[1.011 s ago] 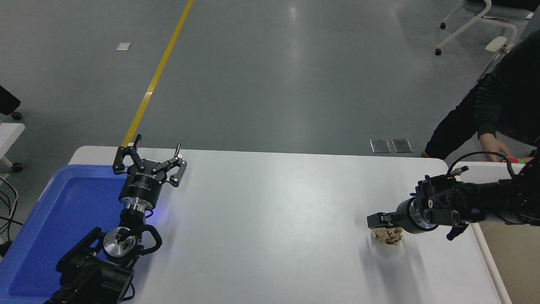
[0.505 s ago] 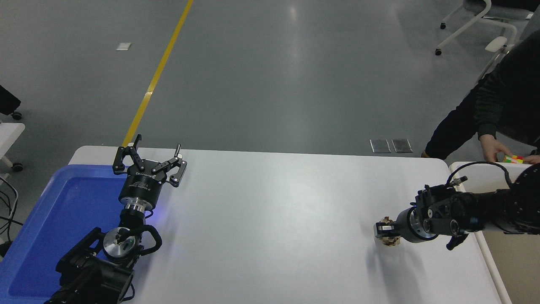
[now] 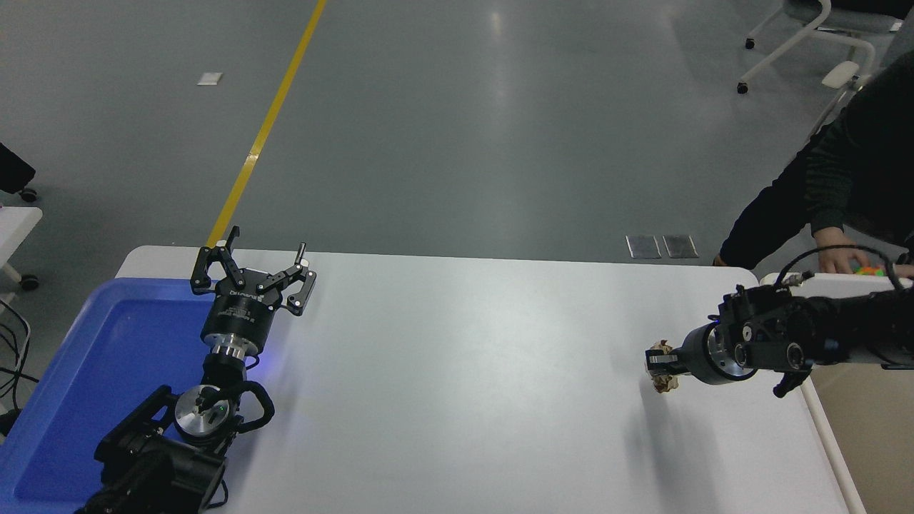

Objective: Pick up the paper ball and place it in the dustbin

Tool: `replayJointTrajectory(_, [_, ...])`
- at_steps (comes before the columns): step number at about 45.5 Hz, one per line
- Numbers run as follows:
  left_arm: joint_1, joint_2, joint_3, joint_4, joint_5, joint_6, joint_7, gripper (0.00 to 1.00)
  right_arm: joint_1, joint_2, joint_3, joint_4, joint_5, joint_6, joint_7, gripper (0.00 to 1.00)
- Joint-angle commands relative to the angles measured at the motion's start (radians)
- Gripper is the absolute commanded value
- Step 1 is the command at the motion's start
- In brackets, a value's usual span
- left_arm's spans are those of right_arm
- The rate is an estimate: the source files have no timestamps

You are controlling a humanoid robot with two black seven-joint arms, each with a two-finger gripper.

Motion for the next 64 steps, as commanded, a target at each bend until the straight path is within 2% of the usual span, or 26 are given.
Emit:
replayJointTrajectory(1, [0.001,0.000,0.000,0.000,0.001,0.000,-0.001,0.99,0.338,-0.133,0.002,0.176,-0.033,0.184,-0.009,0.00])
replayJointTrajectory(14, [0.001,0.000,0.000,0.000,0.001,0.000,-0.001,0.99,0.688,-0.162,-0.133,0.177,-0.050,0.495,-0.001,0.00])
replayJointTrajectory(25, [0.001,0.000,0.000,0.000,0.001,0.000,0.001,0.99,0.766,-0.176,-0.190,0.176,-0.070,0.508,-0.002,0.00])
replayJointTrajectory(30, [0.001,0.000,0.000,0.000,0.001,0.000,0.001,0.99,0.772,-0.243,-0.188,0.145,-0.096,0.506,-0.004,0.00])
replayJointTrajectory(36, [0.001,0.000,0.000,0.000,0.001,0.000,-0.001,0.99,0.740,-0.328,-0.181,-0.026,-0.098,0.502,-0.004,0.00])
replayJointTrajectory(40, [0.001,0.000,0.000,0.000,0.001,0.000,0.001,0.99,0.662,-0.387,-0.167,-0.140,-0.081,0.483,-0.004,0.00])
replayJointTrajectory(45, [0.001,0.000,0.000,0.000,0.001,0.000,0.001,0.99,0.514,-0.516,-0.035,-0.321,-0.079,0.447,-0.004,0.00])
replayJointTrajectory(51, [-0.001,0.000,0.000,0.002,-0.001,0.000,0.001,0.99,0.207,-0.547,0.193,-0.549,-0.012,0.377,0.002,0.00])
replayJointTrajectory(58, [0.001,0.000,0.000,0.000,-0.001,0.000,0.001,0.99,-0.218,-0.478,0.555,-0.864,0.120,0.308,-0.001,0.00])
replayJointTrajectory(64, [-0.001,0.000,-0.002,0.000,-0.001,0.000,-0.001,0.99,-0.493,-0.282,0.807,-1.180,0.132,0.213,-0.002,0.00])
